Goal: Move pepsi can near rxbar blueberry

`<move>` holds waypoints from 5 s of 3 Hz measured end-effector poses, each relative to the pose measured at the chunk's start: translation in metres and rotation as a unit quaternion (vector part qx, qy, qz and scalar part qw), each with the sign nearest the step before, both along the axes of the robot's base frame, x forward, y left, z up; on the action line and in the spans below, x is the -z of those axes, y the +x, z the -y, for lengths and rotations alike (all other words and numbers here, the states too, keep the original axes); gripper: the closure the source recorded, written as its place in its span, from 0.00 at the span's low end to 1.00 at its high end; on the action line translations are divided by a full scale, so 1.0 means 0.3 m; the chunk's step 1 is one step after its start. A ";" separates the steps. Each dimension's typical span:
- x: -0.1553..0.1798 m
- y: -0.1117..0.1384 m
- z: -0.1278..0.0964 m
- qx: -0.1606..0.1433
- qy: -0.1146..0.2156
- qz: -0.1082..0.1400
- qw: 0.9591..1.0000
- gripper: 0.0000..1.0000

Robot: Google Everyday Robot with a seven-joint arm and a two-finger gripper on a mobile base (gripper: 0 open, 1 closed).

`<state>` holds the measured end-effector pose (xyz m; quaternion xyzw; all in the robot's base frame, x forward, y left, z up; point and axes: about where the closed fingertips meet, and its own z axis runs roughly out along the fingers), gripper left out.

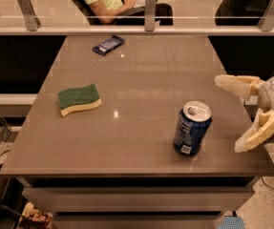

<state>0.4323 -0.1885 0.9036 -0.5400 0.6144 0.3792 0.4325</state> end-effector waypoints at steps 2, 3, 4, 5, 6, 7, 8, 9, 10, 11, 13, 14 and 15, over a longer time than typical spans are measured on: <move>0.009 -0.019 -0.125 -0.020 0.011 0.000 1.000 0.00; 0.017 -0.024 -0.168 -0.019 0.028 -0.006 0.999 0.00; 0.024 -0.026 -0.190 -0.013 0.046 -0.009 0.999 0.00; 0.021 -0.026 -0.197 -0.015 0.045 -0.009 0.999 0.18; 0.019 -0.027 -0.204 -0.017 0.045 -0.008 0.999 0.41; 0.016 -0.027 -0.211 -0.019 0.045 -0.008 0.999 0.65; 0.014 -0.028 -0.218 -0.021 0.044 -0.007 0.999 0.87; 0.012 -0.028 -0.225 -0.023 0.044 -0.007 0.999 1.00; -0.017 0.001 -0.239 -0.018 0.043 -0.009 0.999 1.00; -0.077 0.050 -0.249 0.002 0.042 -0.003 0.999 1.00; -0.262 0.196 -0.278 0.059 0.037 0.039 0.997 1.00; -0.379 0.309 -0.305 0.073 0.029 0.072 0.994 1.00; -0.377 0.308 -0.306 0.073 0.029 0.071 0.994 1.00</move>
Offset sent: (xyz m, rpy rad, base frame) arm -0.0092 0.0539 -0.0055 0.0347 0.0061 0.0468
